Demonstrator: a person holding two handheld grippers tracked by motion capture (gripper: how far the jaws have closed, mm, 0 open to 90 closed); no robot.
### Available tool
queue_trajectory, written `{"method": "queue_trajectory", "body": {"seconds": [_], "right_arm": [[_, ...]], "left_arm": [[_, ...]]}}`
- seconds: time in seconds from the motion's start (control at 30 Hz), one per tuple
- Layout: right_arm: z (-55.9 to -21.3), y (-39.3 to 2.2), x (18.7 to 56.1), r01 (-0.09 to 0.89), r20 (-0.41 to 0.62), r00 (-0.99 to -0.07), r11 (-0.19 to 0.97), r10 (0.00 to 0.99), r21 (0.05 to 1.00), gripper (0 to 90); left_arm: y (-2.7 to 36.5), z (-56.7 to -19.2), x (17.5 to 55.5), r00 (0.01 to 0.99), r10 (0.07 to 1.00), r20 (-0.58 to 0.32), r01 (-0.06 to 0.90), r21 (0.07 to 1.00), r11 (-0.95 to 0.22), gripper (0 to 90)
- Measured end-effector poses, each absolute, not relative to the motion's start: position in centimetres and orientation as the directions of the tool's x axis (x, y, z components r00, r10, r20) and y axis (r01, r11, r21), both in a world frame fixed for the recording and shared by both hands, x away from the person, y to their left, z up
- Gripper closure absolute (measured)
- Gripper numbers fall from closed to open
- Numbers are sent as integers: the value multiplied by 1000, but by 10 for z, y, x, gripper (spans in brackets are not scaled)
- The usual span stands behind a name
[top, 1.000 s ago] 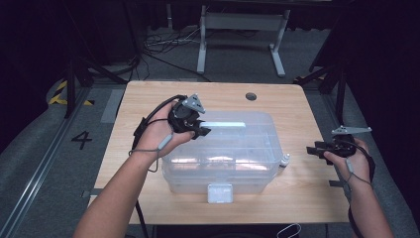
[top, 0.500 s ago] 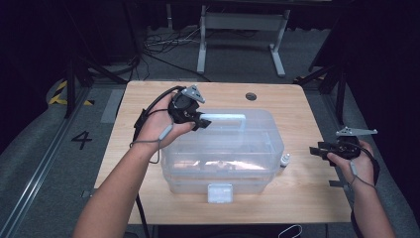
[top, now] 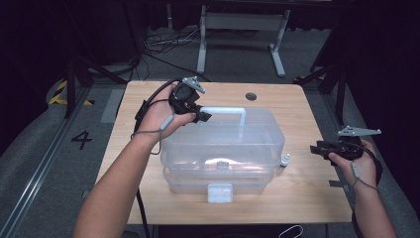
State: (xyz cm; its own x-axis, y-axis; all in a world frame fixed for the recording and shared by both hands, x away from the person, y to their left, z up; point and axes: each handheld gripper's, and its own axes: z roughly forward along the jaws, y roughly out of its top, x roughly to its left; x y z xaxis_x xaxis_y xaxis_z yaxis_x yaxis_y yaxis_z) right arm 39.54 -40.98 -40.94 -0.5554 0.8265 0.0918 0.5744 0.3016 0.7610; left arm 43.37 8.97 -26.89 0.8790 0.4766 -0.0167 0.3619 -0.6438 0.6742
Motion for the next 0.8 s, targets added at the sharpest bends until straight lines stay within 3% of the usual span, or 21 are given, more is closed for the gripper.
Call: {"method": "queue_trajectory", "body": {"seconds": [0.33,0.53,0.8], "right_arm": [[-395,-397,387,528,79,-632,353,771,772,696],[-380,-377,375,434,33,-725,420,688,797,802],[-363,-349,357,308,-6,-837,481,547,821,856]], "left_arm": [[89,-266,443,869,493,-42,388,677,-626,721],[89,-264,448,868,493,-55,399,669,-627,719],[89,-261,453,867,494,-71,412,660,-628,718]]}}
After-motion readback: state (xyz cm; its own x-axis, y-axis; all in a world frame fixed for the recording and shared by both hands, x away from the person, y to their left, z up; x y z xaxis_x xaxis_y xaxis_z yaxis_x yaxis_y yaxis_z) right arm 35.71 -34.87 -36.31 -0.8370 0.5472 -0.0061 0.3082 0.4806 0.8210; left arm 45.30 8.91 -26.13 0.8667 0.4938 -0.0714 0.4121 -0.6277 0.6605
